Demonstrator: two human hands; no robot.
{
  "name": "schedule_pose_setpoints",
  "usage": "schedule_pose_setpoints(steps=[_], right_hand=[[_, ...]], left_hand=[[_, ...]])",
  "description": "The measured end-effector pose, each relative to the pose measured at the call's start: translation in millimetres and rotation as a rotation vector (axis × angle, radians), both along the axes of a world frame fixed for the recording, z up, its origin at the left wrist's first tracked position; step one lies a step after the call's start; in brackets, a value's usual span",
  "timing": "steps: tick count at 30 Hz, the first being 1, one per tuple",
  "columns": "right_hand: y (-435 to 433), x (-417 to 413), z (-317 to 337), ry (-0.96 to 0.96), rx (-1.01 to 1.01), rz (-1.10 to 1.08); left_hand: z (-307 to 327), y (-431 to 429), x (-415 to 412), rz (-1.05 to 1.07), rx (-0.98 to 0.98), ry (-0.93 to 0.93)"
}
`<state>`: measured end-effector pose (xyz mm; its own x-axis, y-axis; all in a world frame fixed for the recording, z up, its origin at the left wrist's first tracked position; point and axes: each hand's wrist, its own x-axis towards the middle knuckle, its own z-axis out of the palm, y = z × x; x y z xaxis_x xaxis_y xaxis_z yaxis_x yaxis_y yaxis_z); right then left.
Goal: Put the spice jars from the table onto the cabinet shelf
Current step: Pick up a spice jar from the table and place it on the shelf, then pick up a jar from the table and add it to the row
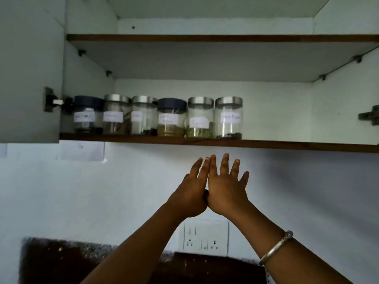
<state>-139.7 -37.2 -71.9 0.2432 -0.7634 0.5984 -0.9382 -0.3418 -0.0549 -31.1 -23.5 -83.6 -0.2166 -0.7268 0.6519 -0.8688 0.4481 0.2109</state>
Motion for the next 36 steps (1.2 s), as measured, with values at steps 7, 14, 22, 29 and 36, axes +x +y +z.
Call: schedule_pose_setpoints(steps=[7,14,22,29,36], right_hand=[[42,66,-92,0.112,0.253,0.206],[110,154,-202,0.211,0.559,0.357],[179,196,-327,0.297,0.822,0.412],[211,207,-389,0.285,1.062,0.459],[228,209,-416,-0.034,1.048,0.451]], left_hand=[[-97,56,81,0.076,0.262,0.044],[-203,140,169,0.222,0.581,0.007],[-319,219,220,0.257,0.853,0.050],[-379,259,229,0.217,1.045,0.069],[-397,272,236,0.148,0.950,0.190]])
